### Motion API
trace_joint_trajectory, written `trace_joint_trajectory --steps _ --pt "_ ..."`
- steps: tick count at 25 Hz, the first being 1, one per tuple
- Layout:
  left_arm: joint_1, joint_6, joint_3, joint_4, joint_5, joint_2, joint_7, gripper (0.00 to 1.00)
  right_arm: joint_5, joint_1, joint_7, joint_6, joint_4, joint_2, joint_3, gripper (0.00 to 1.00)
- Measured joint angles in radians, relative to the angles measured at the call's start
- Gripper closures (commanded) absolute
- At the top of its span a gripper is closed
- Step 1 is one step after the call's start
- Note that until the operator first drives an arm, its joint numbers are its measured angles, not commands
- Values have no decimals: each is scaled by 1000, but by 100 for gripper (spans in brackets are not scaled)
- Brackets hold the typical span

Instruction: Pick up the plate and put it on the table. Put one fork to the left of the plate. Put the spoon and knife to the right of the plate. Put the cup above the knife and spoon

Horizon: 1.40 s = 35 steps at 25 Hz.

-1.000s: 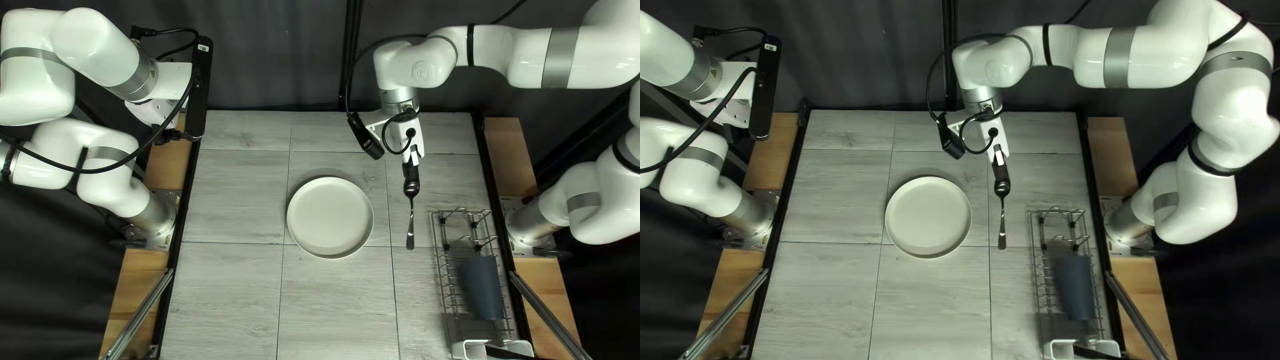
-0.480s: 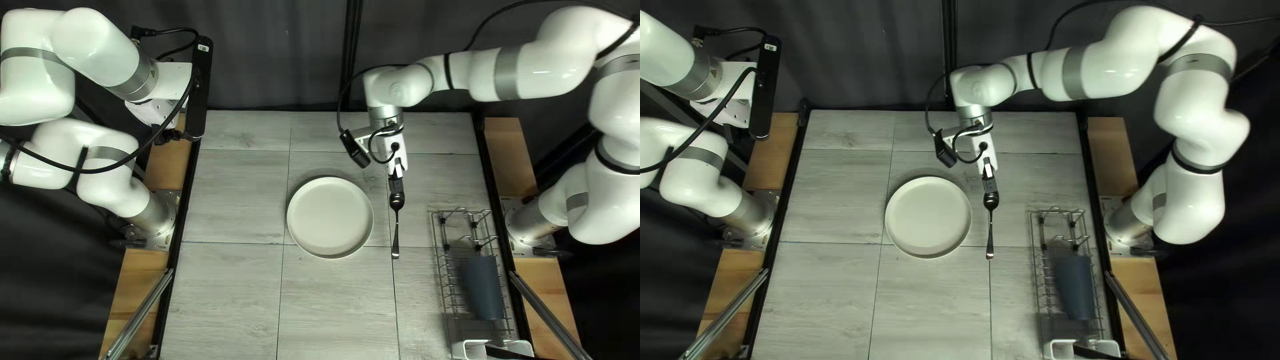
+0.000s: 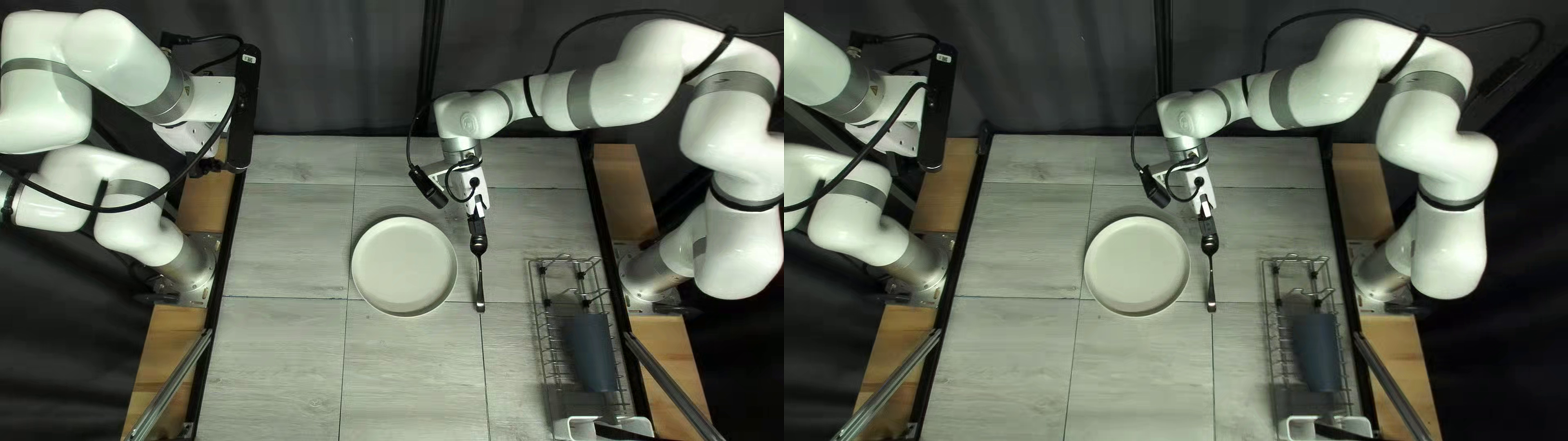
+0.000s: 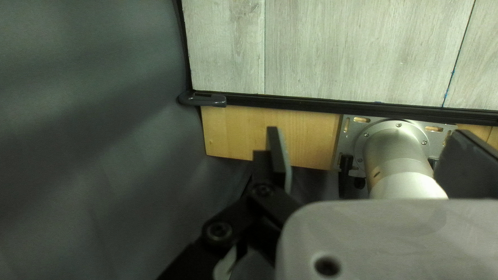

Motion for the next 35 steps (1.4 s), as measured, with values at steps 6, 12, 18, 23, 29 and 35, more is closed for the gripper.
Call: trace_joint_trajectory --steps 6,12,18,23,29,35 --pt "0 0 0 0 0 0 0 0 13 -28 -44 11 43 67 3 100" --pt "0 0 0 0 0 0 0 0 17 -56 -87 17 81 123 4 0" --pt "0 0 0 0 0 0 0 0 15 -66 -104 -23 87 159 -4 0" --pt "0 0 0 0 0 0 0 0 -5 -45 -83 -89 35 107 -24 0" --pt "0 0 0 0 0 0 0 0 -82 26 67 -134 -54 -56 -53 0" --pt "0 0 0 0 0 0 0 0 -229 125 441 -118 -159 -345 -31 0"
